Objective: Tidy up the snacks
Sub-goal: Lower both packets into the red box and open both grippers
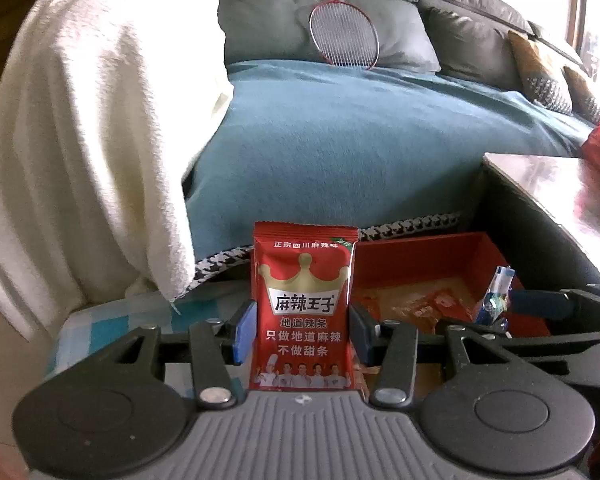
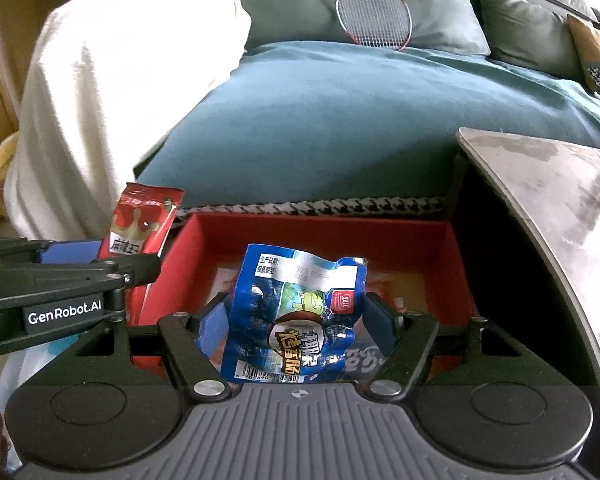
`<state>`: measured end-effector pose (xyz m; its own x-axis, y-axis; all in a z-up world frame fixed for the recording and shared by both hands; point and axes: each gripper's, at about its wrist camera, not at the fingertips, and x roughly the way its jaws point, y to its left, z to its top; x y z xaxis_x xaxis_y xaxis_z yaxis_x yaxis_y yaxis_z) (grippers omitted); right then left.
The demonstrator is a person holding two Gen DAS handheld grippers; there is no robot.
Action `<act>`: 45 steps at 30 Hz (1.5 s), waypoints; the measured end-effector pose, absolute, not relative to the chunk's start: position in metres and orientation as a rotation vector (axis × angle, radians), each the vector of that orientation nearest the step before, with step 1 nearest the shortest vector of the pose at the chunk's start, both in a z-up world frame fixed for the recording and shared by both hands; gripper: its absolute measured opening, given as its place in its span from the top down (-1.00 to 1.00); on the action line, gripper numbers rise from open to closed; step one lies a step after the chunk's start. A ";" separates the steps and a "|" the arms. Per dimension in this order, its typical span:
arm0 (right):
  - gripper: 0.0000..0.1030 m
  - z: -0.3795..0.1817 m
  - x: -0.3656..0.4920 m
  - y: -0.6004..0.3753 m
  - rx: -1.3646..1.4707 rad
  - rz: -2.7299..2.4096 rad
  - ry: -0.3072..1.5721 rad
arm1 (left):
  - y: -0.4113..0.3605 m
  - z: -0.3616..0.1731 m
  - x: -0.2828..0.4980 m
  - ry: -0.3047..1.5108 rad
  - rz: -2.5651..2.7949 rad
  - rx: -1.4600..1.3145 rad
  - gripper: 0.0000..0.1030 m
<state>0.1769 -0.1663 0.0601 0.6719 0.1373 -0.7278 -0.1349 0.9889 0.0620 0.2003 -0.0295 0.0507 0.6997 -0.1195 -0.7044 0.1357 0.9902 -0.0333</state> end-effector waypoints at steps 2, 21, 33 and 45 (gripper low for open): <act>-0.49 0.057 0.185 -0.169 0.007 0.145 0.826 | -0.033 0.046 0.206 0.789 -0.140 0.029 0.18; -0.49 0.006 0.233 -0.178 -0.043 0.102 0.952 | -0.054 -0.019 0.243 0.927 -0.106 0.063 0.18; -0.50 -0.001 0.240 -0.176 -0.059 0.112 0.969 | -0.057 -0.026 0.240 0.938 -0.099 0.091 0.18; -0.56 0.003 0.239 -0.183 -0.024 0.087 0.969 | -0.053 -0.019 0.241 0.971 -0.115 0.053 0.06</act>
